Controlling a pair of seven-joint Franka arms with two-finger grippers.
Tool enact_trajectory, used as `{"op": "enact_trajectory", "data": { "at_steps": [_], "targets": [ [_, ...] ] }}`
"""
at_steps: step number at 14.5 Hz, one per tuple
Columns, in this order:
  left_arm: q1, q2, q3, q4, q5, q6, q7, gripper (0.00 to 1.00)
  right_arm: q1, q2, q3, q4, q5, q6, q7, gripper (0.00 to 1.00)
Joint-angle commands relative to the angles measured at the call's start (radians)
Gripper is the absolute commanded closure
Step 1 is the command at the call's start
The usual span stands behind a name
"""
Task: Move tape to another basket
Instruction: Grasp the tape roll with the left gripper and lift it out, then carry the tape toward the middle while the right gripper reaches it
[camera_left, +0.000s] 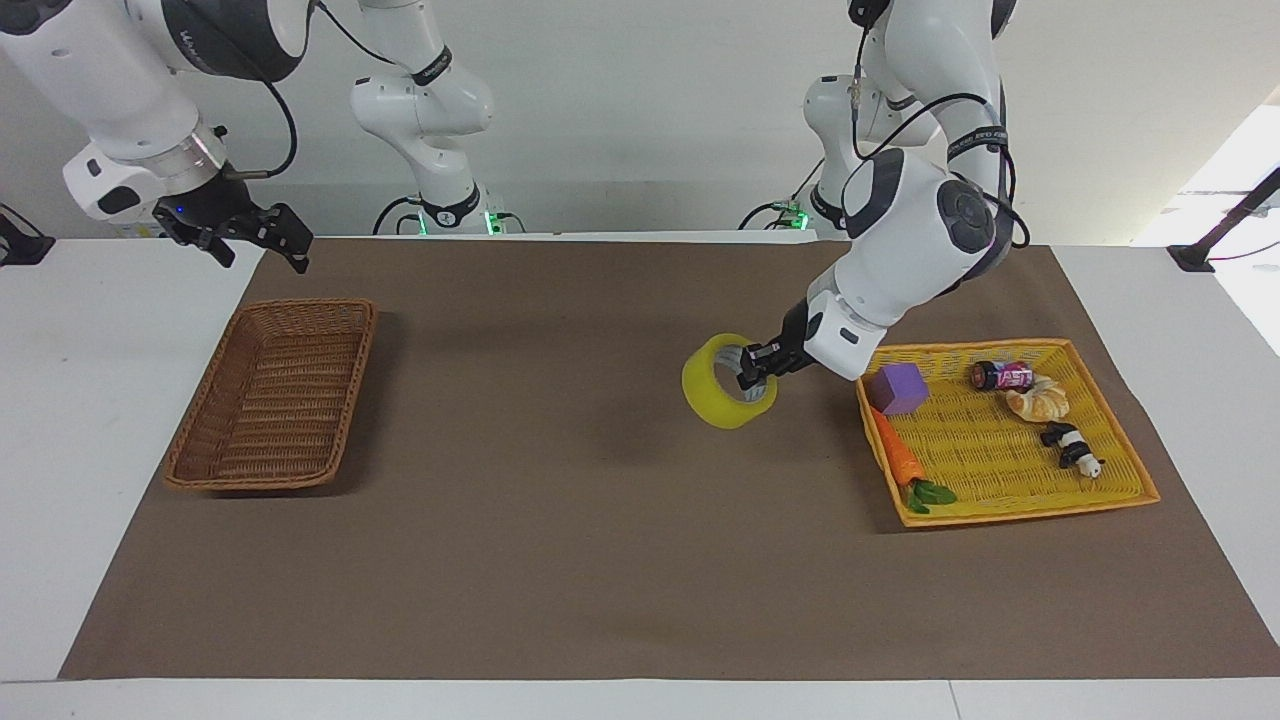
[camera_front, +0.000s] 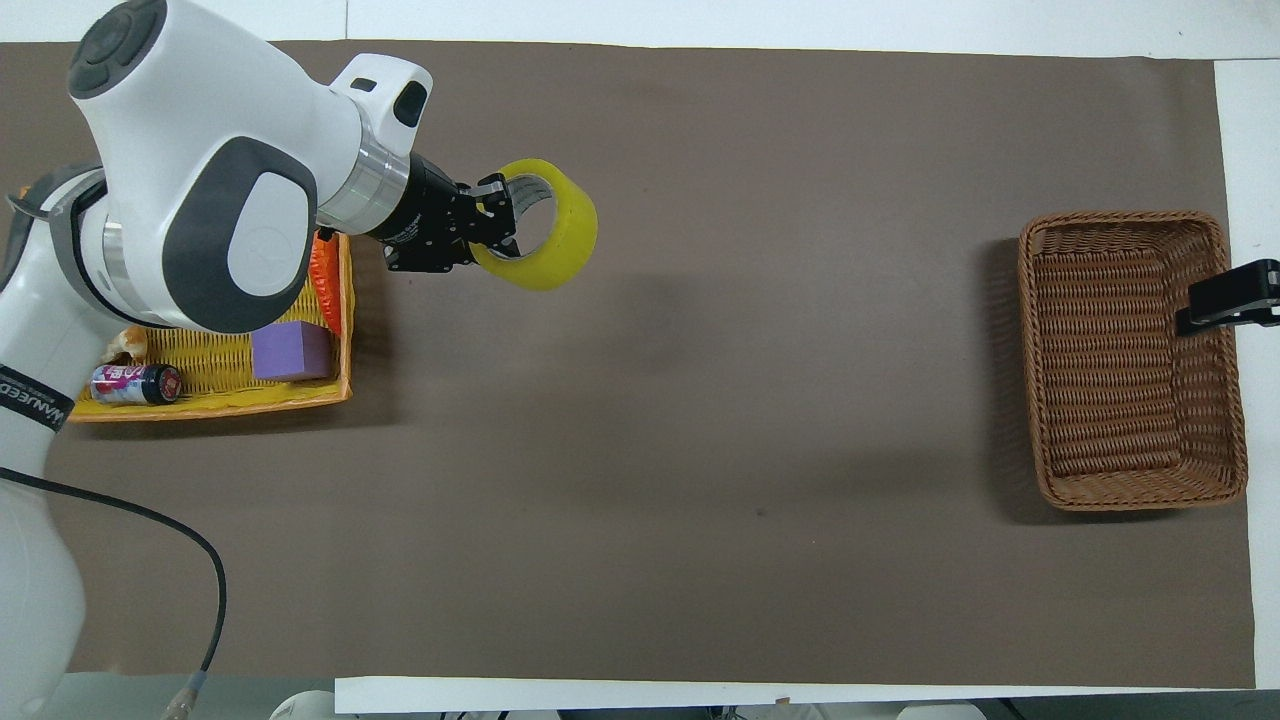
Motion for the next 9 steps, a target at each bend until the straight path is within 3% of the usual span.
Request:
{"op": "enact_trajectory", "data": {
  "at_steps": [1,6,9],
  "targets": [
    [-0.009,-0.017,0.015,-0.011,-0.009,-0.001,0.004,1.00,-0.033,-0.009,0.000,-0.045,0.220,0.078,-0.096,0.00],
    [-0.029,-0.049,0.015,-0.082,-0.007,0.011,0.011,1.00,-0.030,0.058,0.000,-0.131,0.681,0.202,-0.064,0.00],
    [-0.046,-0.049,0.015,-0.077,-0.007,0.007,0.000,1.00,0.072,0.122,0.002,-0.217,0.985,0.366,-0.072,0.00]
  ]
}}
